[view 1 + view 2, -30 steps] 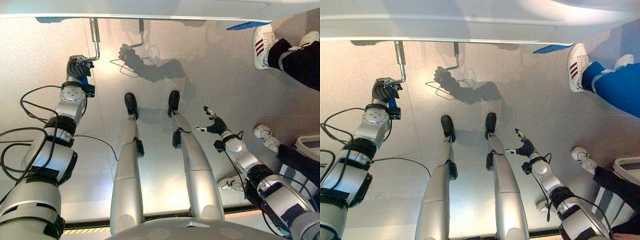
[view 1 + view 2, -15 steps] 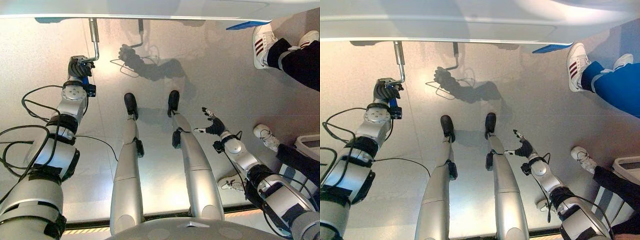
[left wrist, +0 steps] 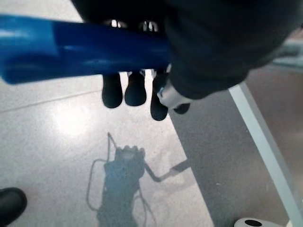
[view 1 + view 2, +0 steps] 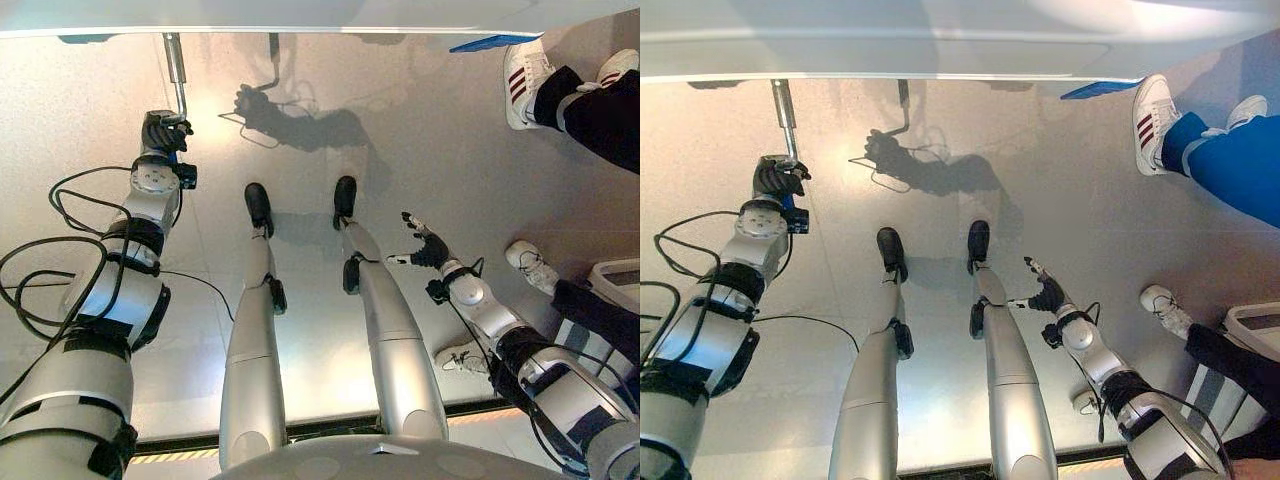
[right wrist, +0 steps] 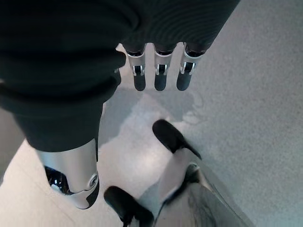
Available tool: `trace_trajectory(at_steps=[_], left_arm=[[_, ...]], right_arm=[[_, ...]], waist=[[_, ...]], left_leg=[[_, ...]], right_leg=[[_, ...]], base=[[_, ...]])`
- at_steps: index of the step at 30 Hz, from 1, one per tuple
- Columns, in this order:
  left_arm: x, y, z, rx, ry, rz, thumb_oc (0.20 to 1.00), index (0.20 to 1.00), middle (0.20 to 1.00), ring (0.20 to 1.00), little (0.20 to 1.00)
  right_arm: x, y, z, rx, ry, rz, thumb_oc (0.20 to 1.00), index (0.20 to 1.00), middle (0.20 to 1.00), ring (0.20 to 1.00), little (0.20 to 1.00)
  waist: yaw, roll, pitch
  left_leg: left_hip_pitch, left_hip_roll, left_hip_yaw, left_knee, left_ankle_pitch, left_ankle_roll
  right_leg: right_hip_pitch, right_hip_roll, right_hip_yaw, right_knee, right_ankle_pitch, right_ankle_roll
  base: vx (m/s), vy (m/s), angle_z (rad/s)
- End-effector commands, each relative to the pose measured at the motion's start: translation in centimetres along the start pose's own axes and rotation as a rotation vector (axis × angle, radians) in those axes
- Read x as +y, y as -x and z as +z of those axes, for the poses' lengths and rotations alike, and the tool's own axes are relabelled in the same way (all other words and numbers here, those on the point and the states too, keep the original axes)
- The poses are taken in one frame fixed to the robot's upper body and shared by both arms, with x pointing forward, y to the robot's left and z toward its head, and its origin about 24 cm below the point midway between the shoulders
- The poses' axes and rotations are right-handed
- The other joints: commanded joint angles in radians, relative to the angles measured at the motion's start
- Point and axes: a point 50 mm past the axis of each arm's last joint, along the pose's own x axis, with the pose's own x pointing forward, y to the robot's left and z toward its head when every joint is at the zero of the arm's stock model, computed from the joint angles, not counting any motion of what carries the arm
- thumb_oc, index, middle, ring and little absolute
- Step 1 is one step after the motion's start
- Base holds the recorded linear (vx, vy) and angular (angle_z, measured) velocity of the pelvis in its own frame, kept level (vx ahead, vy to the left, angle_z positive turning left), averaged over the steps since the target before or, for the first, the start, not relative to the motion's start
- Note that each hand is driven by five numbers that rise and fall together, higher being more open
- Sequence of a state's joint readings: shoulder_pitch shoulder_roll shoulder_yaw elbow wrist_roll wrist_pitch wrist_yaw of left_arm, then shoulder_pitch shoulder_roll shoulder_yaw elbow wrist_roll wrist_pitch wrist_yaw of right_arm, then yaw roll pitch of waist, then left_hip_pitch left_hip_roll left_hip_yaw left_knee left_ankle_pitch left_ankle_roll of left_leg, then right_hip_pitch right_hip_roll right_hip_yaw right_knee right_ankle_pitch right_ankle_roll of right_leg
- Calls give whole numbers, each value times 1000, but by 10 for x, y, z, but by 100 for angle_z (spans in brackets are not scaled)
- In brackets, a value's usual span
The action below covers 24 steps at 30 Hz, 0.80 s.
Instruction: Raise the hospital bed
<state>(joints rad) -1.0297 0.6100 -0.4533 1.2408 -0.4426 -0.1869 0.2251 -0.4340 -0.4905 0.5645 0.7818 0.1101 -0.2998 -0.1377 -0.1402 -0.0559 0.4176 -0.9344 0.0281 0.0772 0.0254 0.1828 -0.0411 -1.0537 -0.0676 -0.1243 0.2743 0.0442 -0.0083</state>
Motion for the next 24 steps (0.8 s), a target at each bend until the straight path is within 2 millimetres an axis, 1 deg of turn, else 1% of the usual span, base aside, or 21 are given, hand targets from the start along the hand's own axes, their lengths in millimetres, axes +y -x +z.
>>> trace_trajectory(at_steps=[1, 11, 16, 17, 18, 19, 24], left_arm=[[-18, 4, -8, 23, -71, -68, 200, 200, 200, 200, 200], [-34, 7, -10, 27, -86, -111, 200, 200, 200, 200, 200], [-42, 8, -7, 20, -81, -125, 200, 200, 200, 200, 200], [-45, 9, -8, 21, -78, -128, 470, 470, 470, 470, 470], [-45, 9, -8, 21, -78, -128, 564, 564, 564, 564, 564], [-46, 9, -7, 21, -74, -125, 1000, 1000, 1000, 1000, 1000], [-44, 9, -7, 23, -78, -121, 1000, 1000, 1000, 1000, 1000]], right_arm=[[-2, 2, 1, -12, 13, 22, 1000, 1000, 1000, 1000, 1000], [4, 1, 3, -14, 9, 35, 1000, 1000, 1000, 1000, 1000], [6, 1, 3, -16, 14, 42, 1000, 1000, 1000, 1000, 1000], [6, 2, 2, -15, 14, 40, 1000, 1000, 1000, 1000, 1000], [6, 2, 2, -15, 15, 40, 1000, 1000, 1000, 1000, 1000], [6, 2, 1, -10, 15, 38, 1000, 1000, 1000, 1000, 1000], [5, 2, 2, -17, 15, 36, 1000, 1000, 1000, 1000, 1000]], waist=[[-19, -8, 26], [-26, -12, 18], [-30, -16, 16], [-31, -17, 16], [-31, -17, 16], [-31, -17, 16], [-31, -15, 14]], left_leg=[[27, -64, -10, 48, -64, 45], [25, -65, -10, 52, -70, 50], [26, -63, -10, 52, -72, 52], [27, -63, -11, 52, -73, 52], [27, -63, -11, 52, -73, 52], [26, -63, -11, 54, -73, 52], [28, -63, -13, 51, -71, 51]], right_leg=[[62, 44, -22, -111, 123, 111], [56, 46, -17, -105, 119, 110], [52, 48, -18, -100, 118, 109], [52, 47, -19, -100, 118, 109], [52, 47, -19, -100, 118, 109], [52, 47, -20, -99, 118, 109], [54, 47, -22, -99, 118, 109]], base=[[0, 0, 0], [0, 0, 0], [0, 0, 0], [0, 0, 0], [0, 0, 0], [0, 0, 0], [0, 0, 0]])
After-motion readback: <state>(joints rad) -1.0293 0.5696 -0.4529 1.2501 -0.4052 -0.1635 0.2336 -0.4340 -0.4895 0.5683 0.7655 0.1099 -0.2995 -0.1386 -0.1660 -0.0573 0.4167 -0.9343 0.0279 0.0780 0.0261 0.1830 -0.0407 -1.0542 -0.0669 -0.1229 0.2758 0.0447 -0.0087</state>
